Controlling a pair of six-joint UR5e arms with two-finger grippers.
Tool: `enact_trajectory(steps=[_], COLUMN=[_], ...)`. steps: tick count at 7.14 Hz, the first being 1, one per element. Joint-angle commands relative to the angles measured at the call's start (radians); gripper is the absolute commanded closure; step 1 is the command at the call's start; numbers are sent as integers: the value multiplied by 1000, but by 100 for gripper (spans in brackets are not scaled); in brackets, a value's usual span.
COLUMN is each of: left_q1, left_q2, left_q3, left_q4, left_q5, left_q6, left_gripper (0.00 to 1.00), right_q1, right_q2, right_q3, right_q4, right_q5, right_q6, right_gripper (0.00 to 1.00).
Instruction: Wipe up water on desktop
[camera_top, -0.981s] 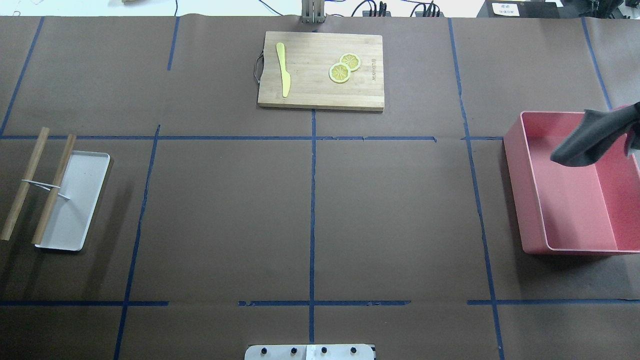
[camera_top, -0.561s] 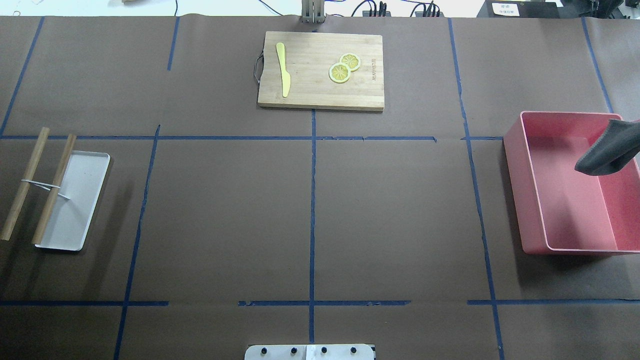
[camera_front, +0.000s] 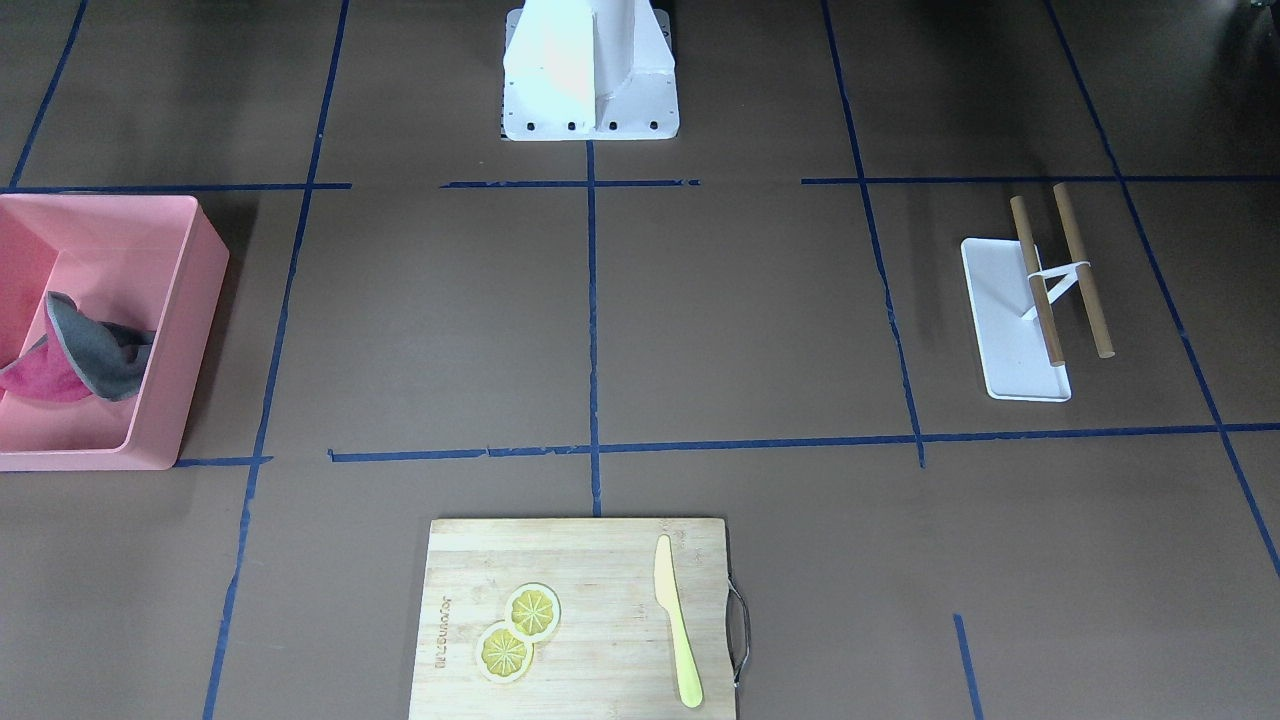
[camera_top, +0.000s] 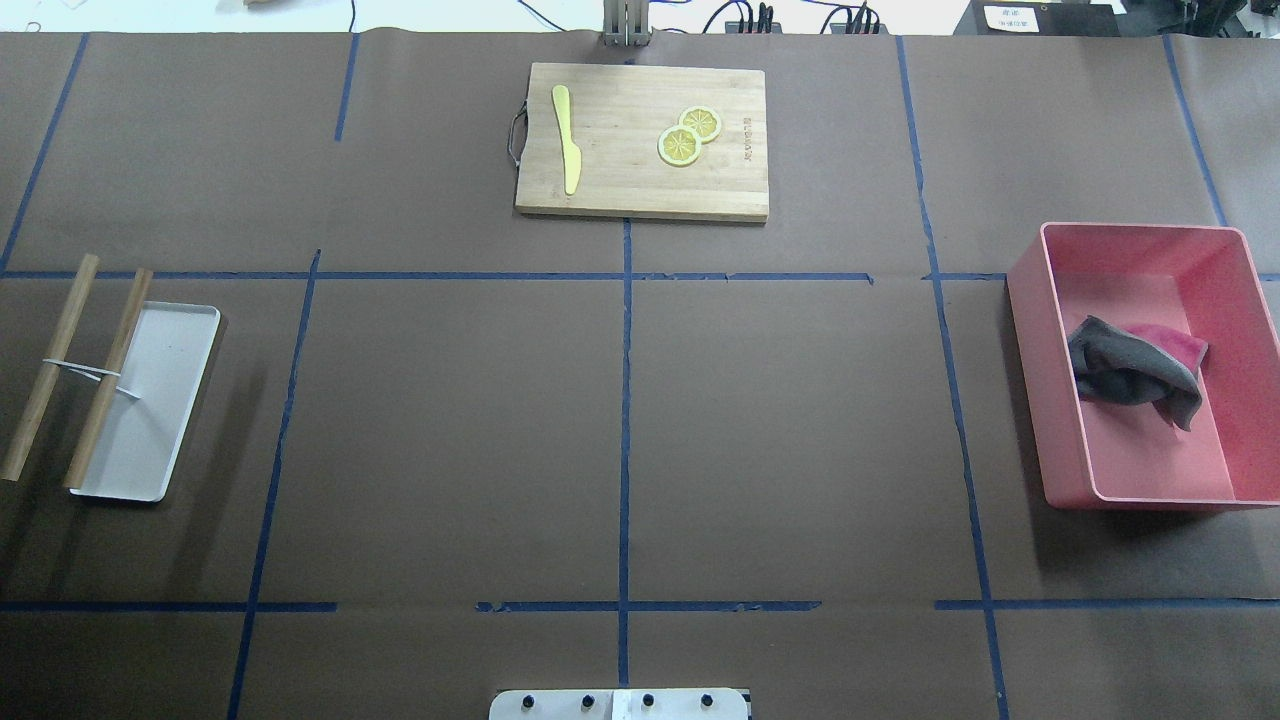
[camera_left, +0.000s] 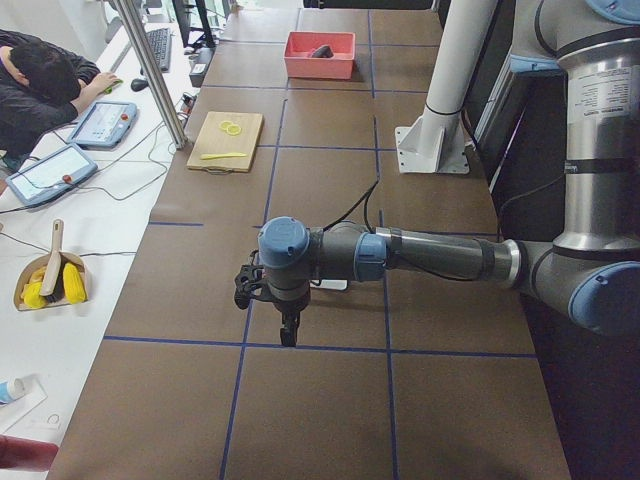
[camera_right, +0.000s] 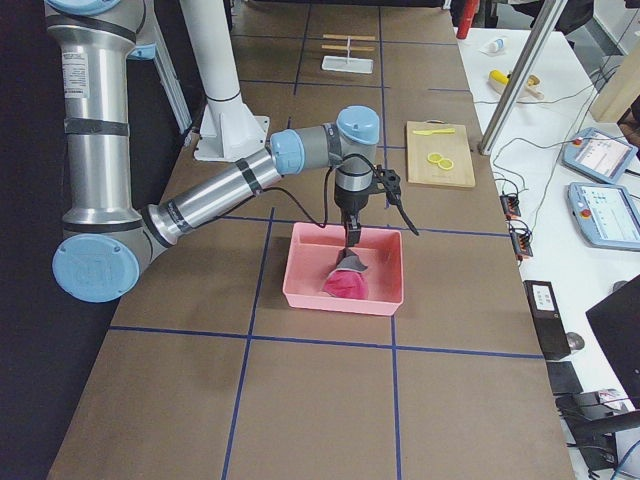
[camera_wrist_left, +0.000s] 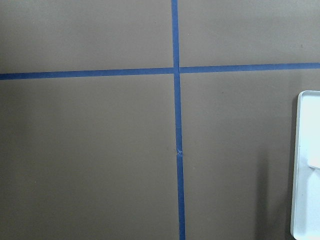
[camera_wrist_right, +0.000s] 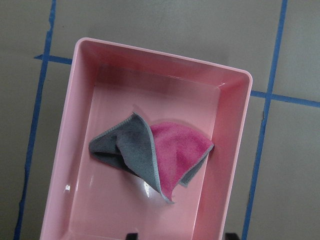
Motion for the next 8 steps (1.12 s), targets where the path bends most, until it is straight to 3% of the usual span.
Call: enact_trajectory(steps=[1,3,4,5,8], left_q1=[1,11,11,13,13], left_q2=[-18,-26,-23,-11,20], left_q3=[-28,-6,-10,-9,14], left_q4=[3,14,14,14,11], left_q5=[4,9,0,10,12], left_q6=[-3,-8,-6,-3,-1], left_gripper=[0,0,0,0,0], right_q1=[27,81,101,116,124], right_q2=[1,-10,-60,-136,-266], right_q3=[-32,-83,-106,-152,-259], right_q4=[0,5,68,209,391], right_q5=[3,6,21,25,34], right_q6=[-3,-57,-72,-68,-68], right_gripper=[0,0,0,0,0])
